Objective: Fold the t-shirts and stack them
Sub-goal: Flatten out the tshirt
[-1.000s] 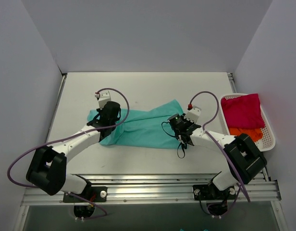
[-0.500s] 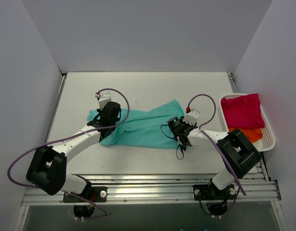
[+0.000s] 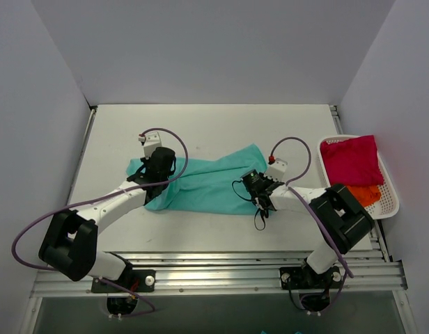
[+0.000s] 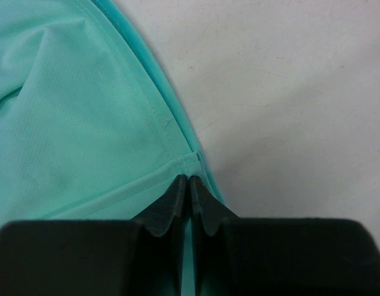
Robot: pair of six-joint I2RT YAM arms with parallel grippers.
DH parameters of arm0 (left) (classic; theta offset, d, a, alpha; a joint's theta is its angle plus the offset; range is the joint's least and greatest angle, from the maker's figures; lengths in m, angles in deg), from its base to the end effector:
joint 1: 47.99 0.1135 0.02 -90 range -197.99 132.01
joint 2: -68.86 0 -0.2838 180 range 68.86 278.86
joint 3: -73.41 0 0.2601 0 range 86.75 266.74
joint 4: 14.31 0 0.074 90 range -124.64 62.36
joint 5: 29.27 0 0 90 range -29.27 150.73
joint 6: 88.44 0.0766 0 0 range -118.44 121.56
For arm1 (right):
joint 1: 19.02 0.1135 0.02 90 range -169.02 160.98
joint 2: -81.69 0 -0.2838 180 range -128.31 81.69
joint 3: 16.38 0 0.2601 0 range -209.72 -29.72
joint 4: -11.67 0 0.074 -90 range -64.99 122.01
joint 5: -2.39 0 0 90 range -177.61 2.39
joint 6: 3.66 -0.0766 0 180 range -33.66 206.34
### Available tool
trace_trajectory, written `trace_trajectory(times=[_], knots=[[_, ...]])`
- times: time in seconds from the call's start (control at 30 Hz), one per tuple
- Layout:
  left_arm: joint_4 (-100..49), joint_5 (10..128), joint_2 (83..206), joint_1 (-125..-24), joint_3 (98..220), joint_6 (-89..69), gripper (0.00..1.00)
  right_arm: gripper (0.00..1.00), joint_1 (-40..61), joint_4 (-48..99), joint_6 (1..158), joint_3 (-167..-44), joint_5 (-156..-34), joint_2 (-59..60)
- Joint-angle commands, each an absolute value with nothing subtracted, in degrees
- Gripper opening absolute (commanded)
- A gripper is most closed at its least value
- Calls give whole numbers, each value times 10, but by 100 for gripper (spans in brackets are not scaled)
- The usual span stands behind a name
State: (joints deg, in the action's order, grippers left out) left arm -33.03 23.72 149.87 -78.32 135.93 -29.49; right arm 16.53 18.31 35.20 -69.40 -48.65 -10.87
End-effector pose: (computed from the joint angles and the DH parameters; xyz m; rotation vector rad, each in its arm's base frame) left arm 0.3081 -0.1268 0.2296 -0.3530 2.0453 0.0707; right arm 0.2930 0.1502 0.1351 0.5933 2.0839 0.0404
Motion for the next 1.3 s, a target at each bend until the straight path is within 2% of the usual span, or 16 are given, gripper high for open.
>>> trace_trajectory(times=[0.0, 0.33, 0.63, 0.9, 1.0, 1.13, 1.27], knots=[[-320, 224, 1502, -786, 1361, -298, 2, 0, 160, 187, 342, -691, -473, -110], [-327, 222, 1493, -786, 1361, -300, 2, 0, 172, 206, 337, -691, -462, -79], [-439, 141, 1349, -858, 1394, -303, 2, 0, 302, 412, 296, -802, -325, 105], [-549, 107, 1184, -935, 1456, -289, 2, 0, 440, 503, 312, -882, -224, 296], [-559, 123, 1119, -958, 1489, -249, 2, 0, 469, 477, 389, -902, -203, 360], [-545, 220, 1069, -959, 1575, -164, 2, 0, 471, 397, 506, -933, -233, 449], [-539, 325, 1070, -959, 1677, -106, 2, 0, 469, 308, 632, -975, -326, 492]])
